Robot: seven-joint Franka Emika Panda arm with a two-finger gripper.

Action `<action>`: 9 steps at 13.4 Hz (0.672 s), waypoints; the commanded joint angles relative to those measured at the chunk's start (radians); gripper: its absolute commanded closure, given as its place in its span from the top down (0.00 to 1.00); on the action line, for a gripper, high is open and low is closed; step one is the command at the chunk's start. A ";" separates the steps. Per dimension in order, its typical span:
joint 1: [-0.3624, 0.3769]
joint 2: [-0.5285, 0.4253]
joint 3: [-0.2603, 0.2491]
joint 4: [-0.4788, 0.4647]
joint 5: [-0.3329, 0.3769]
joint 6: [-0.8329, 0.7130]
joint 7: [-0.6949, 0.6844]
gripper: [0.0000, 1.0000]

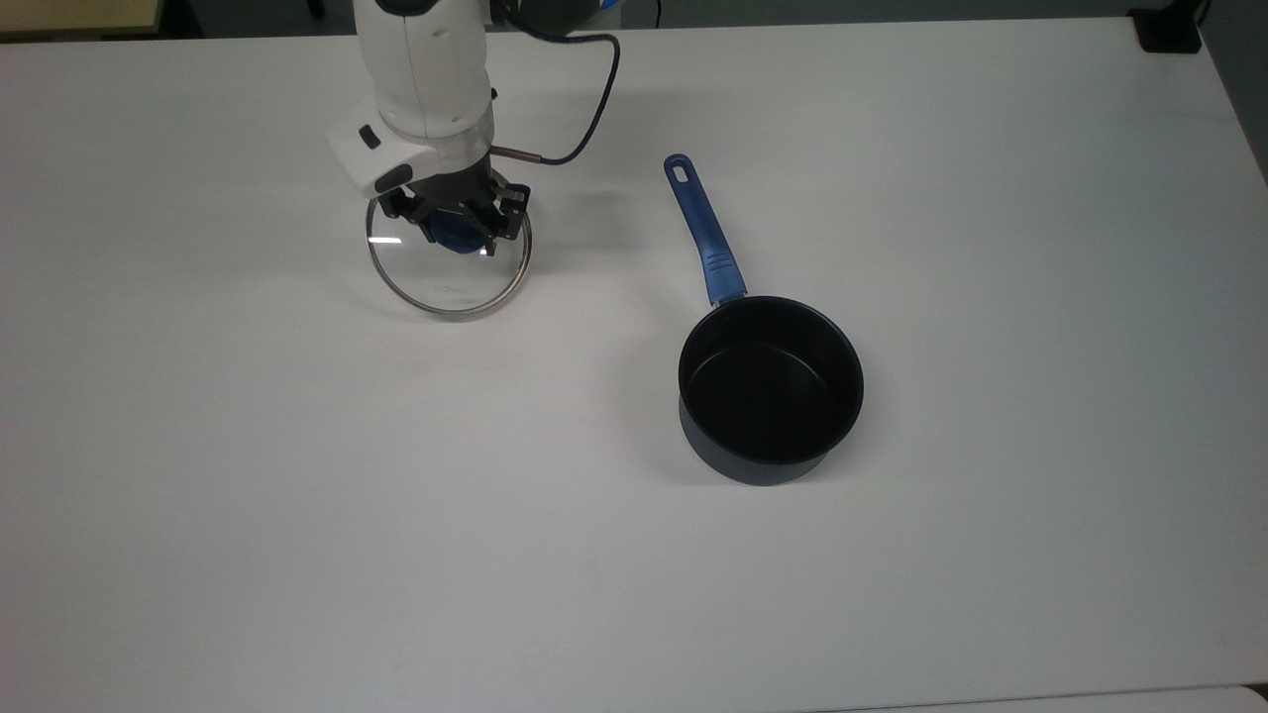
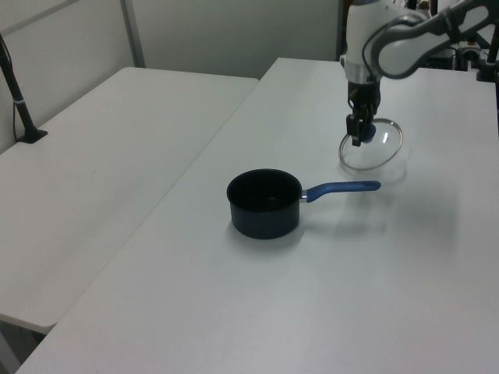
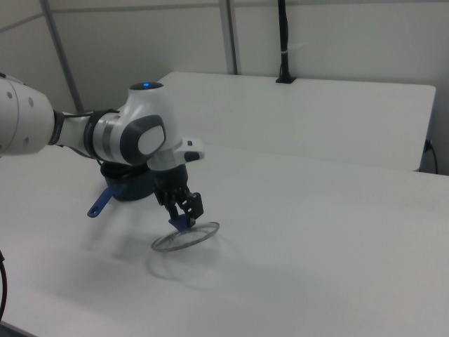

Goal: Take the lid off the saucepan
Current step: 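Lift the glass lid off the saucepan and carry it beside the pan, then lower the glass lid onto the table and open the gripper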

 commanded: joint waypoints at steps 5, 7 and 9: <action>-0.042 -0.015 0.005 -0.033 -0.014 0.002 -0.047 1.00; -0.048 -0.017 0.005 -0.023 -0.014 -0.037 -0.036 1.00; -0.057 -0.023 0.005 -0.014 -0.013 -0.039 -0.023 1.00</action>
